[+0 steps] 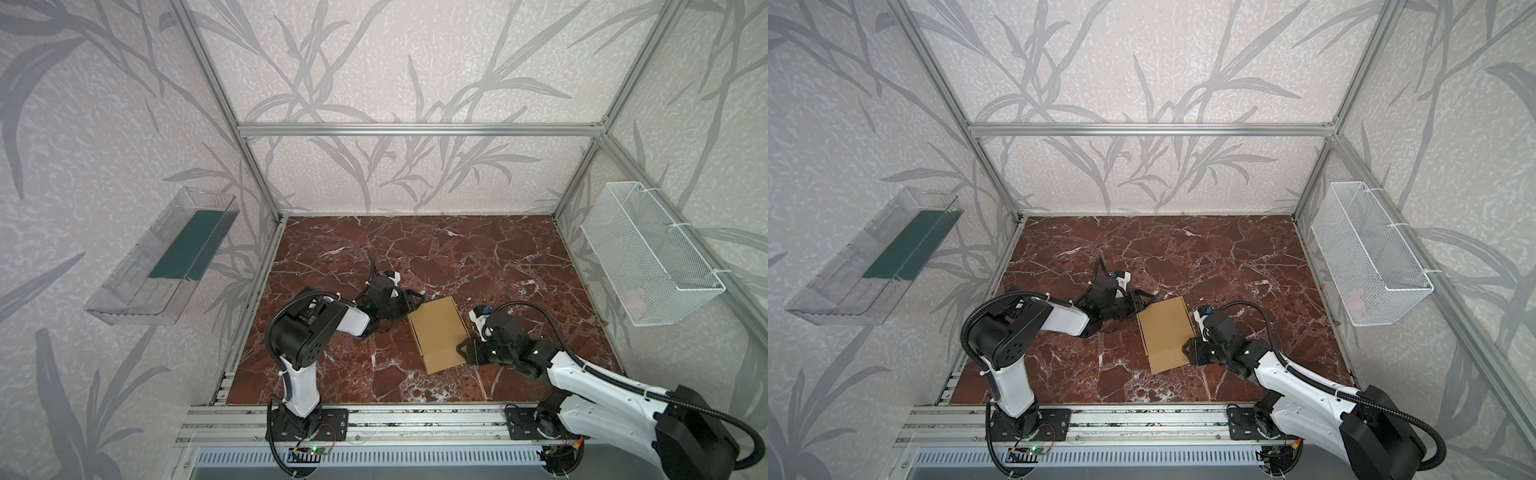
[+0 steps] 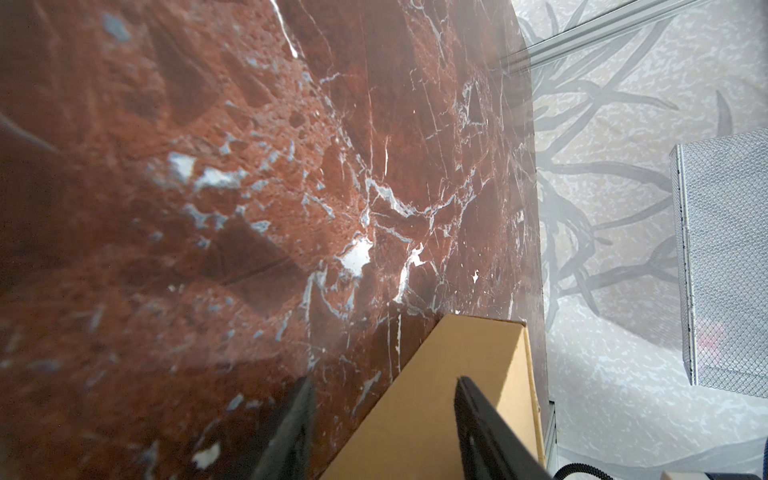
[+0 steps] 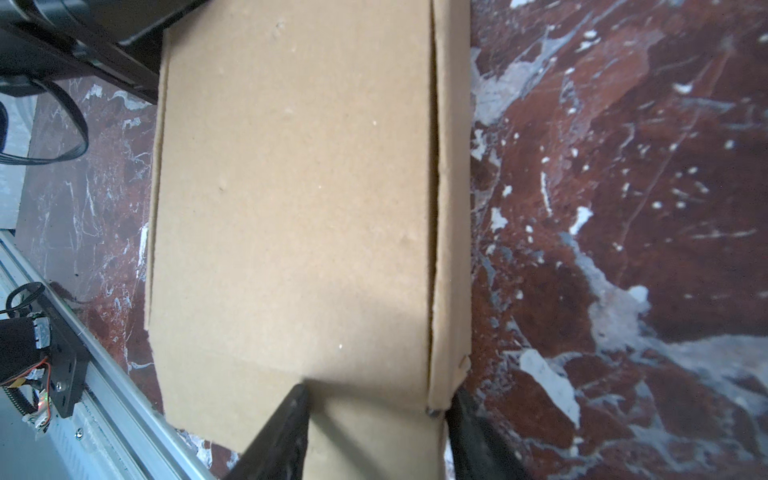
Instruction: Fold the paper box
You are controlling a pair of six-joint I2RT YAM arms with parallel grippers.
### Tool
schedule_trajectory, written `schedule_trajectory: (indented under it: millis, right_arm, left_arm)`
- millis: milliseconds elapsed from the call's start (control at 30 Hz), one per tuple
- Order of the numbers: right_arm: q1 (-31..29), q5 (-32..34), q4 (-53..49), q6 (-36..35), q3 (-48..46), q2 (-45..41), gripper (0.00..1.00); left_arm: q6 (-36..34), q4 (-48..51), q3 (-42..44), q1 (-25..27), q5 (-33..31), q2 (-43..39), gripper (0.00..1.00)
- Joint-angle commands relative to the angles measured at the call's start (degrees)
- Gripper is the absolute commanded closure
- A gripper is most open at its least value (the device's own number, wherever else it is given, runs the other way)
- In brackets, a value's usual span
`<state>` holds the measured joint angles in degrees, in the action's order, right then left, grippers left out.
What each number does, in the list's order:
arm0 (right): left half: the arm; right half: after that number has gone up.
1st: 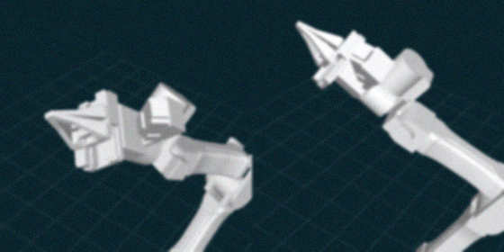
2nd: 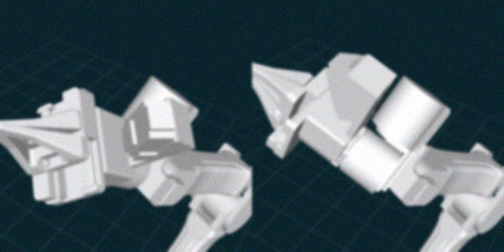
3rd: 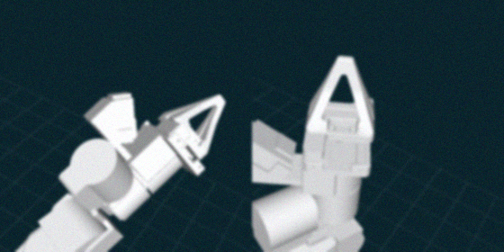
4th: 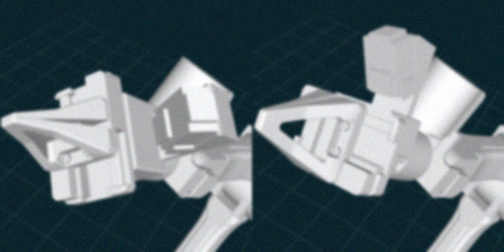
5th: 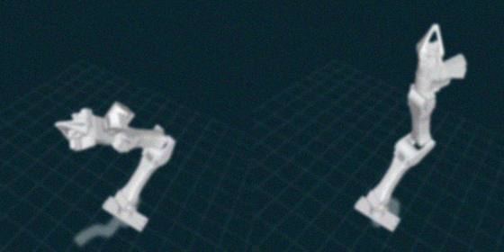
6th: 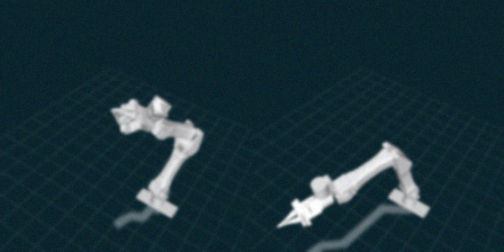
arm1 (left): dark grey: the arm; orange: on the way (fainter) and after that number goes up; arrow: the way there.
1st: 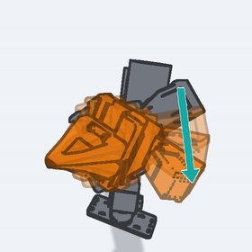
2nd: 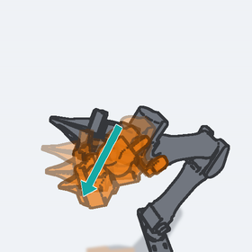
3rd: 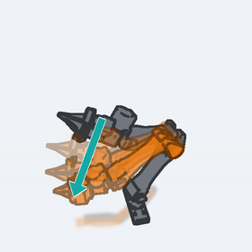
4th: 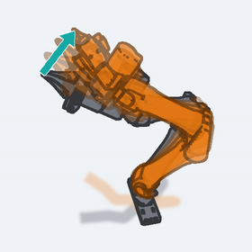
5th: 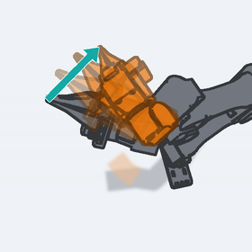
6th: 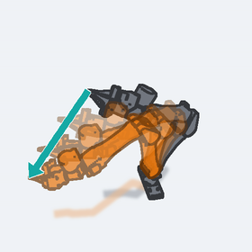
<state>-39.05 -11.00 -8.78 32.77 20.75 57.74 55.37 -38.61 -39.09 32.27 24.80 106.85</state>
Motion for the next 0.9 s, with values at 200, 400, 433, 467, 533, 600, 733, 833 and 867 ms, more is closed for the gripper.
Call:
schedule_trajectory:
  millis: [200, 400, 433, 467, 533, 600, 733, 833, 867]
  right_arm:
    - [0.17, 1.74, 1.47, -0.56, -1.1, 1.67, 0.5]
    - [0.19, 3.16, -0.28, -2.1, -0.18, 1.51, 0.5]
    - [0.13, 3.23, -0.17, -2.18, -0.19, 1.42, 0.5]
    - [0.19, 3.23, -0.06, -2.23, -0.19, 1.5, 0.5]
    - [0.2, 3.59, 0.08, -2.45, -0.13, 1.67, 0.52]
    - [0.19, 3.86, 0.24, -2.63, -0.14, 1.77, 0.55]
    - [0.18, 4.23, 0.09, -2.67, 0.05, 1.78, 0.56]
    - [0.2, 4.29, -0.81, -2.68, 0.16, 1.6, 0.55]
    - [0.19, 4.47, -1.17, -2.73, 0.16, 1.38, 0.53]
  left_arm:
    - [1.98, 8.93, 3.68, 1.71, 1.19, 4.48, 0.42]
    - [1.96, 8.56, 4.07, 1.72, 1.31, 4.83, 0.42]
    - [2.02, 8.24, 4.12, 1.7, 1.32, 5.01, 0.42]
    - [2.28, 8.04, 4.11, 1.81, 1.48, 5.13, 0.42]
    - [2.52, 7.45, 4.2, 1.89, 1.62, 5.32, 0.41]
    - [2.72, 6.93, 4.29, 1.99, 1.82, 5.73, 0.39]
    - [2.81, 6.62, 4.37, 2.08, 1.92, 5.96, 0.39]
    - [2.72, 6.89, 4.38, 2.09, 1.92, 5.79, 0.39]
    - [2.72, 6.95, 4.37, 2.05, 1.94, 5.68, 0.38]
